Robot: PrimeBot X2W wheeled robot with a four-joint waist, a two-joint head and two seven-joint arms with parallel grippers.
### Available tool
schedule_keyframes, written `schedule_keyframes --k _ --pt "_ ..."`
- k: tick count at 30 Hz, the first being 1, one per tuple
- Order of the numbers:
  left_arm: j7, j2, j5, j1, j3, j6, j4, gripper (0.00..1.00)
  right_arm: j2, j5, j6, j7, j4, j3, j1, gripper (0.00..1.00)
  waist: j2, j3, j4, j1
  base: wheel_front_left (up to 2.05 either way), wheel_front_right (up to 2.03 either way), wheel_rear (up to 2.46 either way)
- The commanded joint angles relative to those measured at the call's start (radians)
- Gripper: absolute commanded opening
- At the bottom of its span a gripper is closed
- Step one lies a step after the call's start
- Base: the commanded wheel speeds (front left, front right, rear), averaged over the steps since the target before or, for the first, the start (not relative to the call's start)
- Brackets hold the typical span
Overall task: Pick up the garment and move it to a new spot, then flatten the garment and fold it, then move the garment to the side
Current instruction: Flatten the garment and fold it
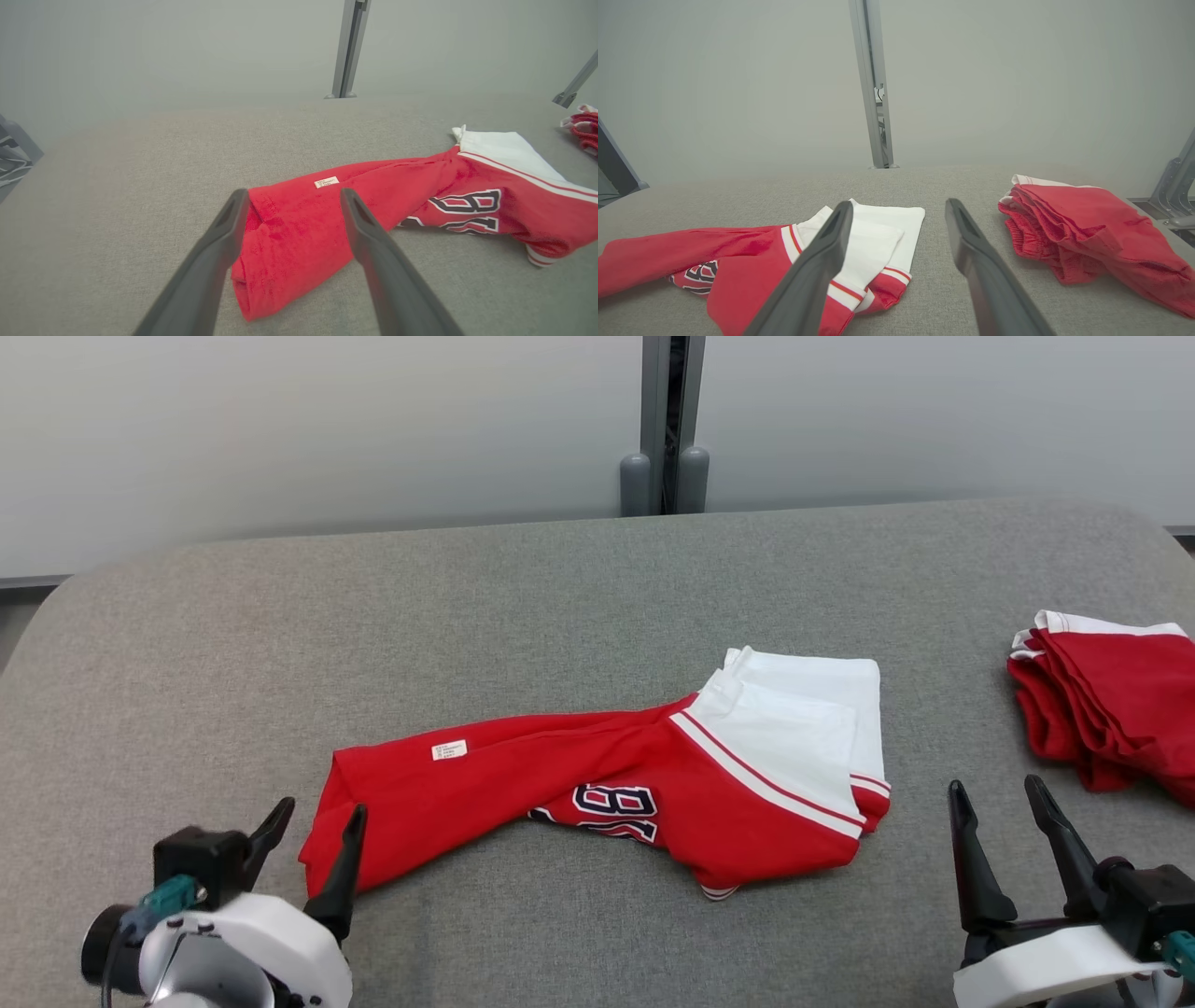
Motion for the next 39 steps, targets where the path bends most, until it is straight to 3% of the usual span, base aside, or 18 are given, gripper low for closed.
schedule_keyframes --k 1,8,14,20,29,30,31,34,39 --pt "0.052 0.014 -0.019 -0.045 -0.014 -0.032 0.01 1.0 -0.005 -0.006 0.0 0.001 -0.005 -0.001 -0.013 1.0 0.0 0.013 0.002 0.0 0.0 0.0 0.0" --pt "0.287 0.059 -0.113 -0.191 -0.062 -0.183 0.126 1.0 -0.005 -0.006 0.0 -0.007 -0.004 0.023 -0.042 1.0 0.0 0.059 -0.021 0.0 0.0 0.0 0.0" --pt "0.42 0.097 -0.166 -0.291 -0.084 -0.291 0.257 1.0 -0.005 0.005 0.0 -0.023 0.011 0.031 -0.061 1.0 0.0 0.092 -0.051 0.0 0.0 0.0 0.0" --pt "0.487 0.108 -0.197 -0.355 -0.106 -0.339 0.34 1.0 -0.005 0.01 0.0 -0.037 0.025 0.035 -0.077 1.0 0.0 0.122 -0.074 0.0 0.0 0.0 0.0" --pt "0.517 0.108 -0.229 -0.394 -0.129 -0.357 0.411 1.0 -0.005 0.01 0.0 -0.048 0.034 0.033 -0.094 1.0 0.0 0.147 -0.087 0.0 0.0 0.0 0.0" --pt "0.515 0.107 -0.232 -0.396 -0.132 -0.359 0.417 0.97 -0.005 0.009 0.0 -0.049 0.034 0.033 -0.096 1.0 0.0 0.149 -0.087 0.0 0.0 0.0 0.0" --pt "0.513 0.106 -0.235 -0.401 -0.135 -0.36 0.422 0.77 -0.005 0.007 0.0 -0.05 0.034 0.032 -0.096 1.0 0.0 0.151 -0.086 0.0 0.0 0.0 0.0" --pt "0.496 0.108 -0.224 -0.413 -0.148 -0.364 0.418 0.0 -0.005 0.004 0.0 -0.05 0.034 0.029 -0.101 1.0 0.0 0.155 -0.084 0.0 0.0 0.0 0.0" --pt "0.444 0.124 -0.19 -0.428 -0.172 -0.365 0.379 0.0 -0.005 0.002 0.0 -0.053 0.032 0.019 -0.104 1.0 0.0 0.16 -0.074 0.0 0.0 0.0 0.0"
